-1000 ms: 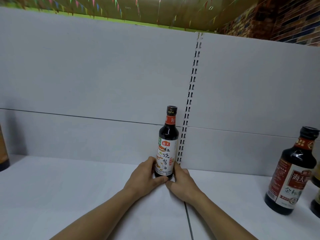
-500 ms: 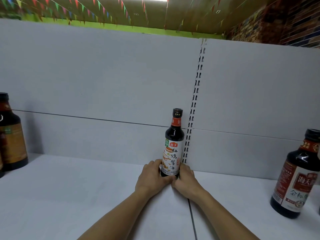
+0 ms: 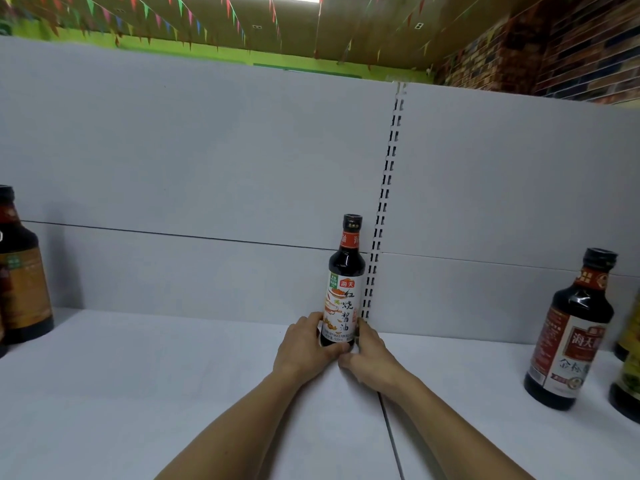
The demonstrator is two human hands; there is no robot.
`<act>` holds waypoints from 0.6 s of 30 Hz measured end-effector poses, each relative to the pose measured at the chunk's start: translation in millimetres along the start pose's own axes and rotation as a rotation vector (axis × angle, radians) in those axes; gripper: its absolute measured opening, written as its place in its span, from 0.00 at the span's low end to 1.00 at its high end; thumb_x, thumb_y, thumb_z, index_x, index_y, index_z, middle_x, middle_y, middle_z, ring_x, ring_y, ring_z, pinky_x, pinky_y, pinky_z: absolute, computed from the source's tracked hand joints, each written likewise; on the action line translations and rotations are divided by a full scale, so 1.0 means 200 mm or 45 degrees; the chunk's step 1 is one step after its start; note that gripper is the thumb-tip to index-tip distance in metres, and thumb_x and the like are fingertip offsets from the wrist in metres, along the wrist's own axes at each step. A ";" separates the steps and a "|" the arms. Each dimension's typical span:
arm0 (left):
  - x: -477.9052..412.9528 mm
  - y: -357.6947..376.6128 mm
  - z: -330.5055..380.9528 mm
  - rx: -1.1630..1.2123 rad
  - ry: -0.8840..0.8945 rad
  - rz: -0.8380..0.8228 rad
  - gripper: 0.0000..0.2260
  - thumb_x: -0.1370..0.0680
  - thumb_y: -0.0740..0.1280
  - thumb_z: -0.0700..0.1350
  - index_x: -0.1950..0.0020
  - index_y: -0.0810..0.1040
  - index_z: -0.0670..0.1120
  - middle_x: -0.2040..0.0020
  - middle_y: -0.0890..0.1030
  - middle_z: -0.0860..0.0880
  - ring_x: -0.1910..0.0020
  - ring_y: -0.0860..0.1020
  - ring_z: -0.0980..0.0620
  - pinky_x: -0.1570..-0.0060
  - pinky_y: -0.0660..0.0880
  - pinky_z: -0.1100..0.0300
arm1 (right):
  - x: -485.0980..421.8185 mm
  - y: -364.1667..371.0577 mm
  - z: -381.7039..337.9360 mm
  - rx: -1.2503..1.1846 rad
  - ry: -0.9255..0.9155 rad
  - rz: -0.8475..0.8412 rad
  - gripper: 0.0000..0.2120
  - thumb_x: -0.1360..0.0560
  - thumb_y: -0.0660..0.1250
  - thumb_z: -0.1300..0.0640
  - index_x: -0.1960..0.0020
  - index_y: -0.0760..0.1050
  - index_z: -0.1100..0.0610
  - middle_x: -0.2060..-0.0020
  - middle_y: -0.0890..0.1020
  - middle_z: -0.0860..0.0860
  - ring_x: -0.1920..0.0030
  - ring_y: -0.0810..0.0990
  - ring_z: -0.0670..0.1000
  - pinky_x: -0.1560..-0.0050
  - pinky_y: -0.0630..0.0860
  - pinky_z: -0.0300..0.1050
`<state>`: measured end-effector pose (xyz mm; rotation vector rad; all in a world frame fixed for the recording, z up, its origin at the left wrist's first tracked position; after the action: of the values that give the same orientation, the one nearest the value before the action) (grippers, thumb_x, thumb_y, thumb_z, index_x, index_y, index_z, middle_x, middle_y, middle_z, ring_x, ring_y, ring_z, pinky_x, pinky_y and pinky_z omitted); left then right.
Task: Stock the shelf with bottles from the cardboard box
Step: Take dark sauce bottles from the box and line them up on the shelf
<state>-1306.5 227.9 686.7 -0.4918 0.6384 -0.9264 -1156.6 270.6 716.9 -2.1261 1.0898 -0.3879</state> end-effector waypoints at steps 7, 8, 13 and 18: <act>0.17 -0.15 0.04 0.161 -0.039 -0.170 0.42 0.22 0.72 0.60 0.16 0.52 0.51 0.22 0.66 0.42 0.24 0.69 0.44 0.26 0.69 0.47 | 0.20 0.05 -0.08 0.101 -0.019 0.169 0.39 0.20 0.65 0.58 0.17 0.46 0.51 0.22 0.60 0.53 0.22 0.59 0.55 0.26 0.62 0.50; 0.21 -0.20 0.04 0.155 -0.022 -0.140 0.41 0.21 0.71 0.59 0.16 0.52 0.52 0.22 0.67 0.42 0.25 0.70 0.44 0.27 0.70 0.47 | 0.22 0.05 -0.10 0.083 -0.027 0.207 0.38 0.20 0.65 0.58 0.17 0.47 0.51 0.23 0.61 0.53 0.23 0.60 0.55 0.26 0.62 0.49; 0.46 -0.52 0.03 0.162 0.037 0.107 0.34 0.20 0.69 0.58 0.18 0.57 0.58 0.25 0.70 0.48 0.32 0.74 0.52 0.38 0.72 0.57 | 0.34 0.14 -0.30 0.029 -0.145 0.304 0.28 0.20 0.64 0.57 0.23 0.59 0.50 0.29 0.67 0.48 0.27 0.68 0.52 0.28 0.68 0.50; 0.76 -0.90 -0.07 0.165 -0.010 0.339 0.28 0.19 0.68 0.57 0.21 0.64 0.58 0.30 0.75 0.52 0.36 0.73 0.57 0.41 0.71 0.60 | 0.40 0.36 -0.62 0.058 -0.413 0.210 0.20 0.20 0.64 0.55 0.29 0.66 0.46 0.36 0.72 0.40 0.33 0.70 0.47 0.35 0.70 0.45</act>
<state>-1352.0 3.9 748.4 -0.2865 0.6155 -0.7074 -1217.5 121.7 749.8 -1.9565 1.0433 0.0111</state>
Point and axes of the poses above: each hand's wrist, its own x-axis away from the middle knuckle, its own y-axis out of the palm, z = x × y, the point moved 1 cm from there along -x, towards the middle knuckle
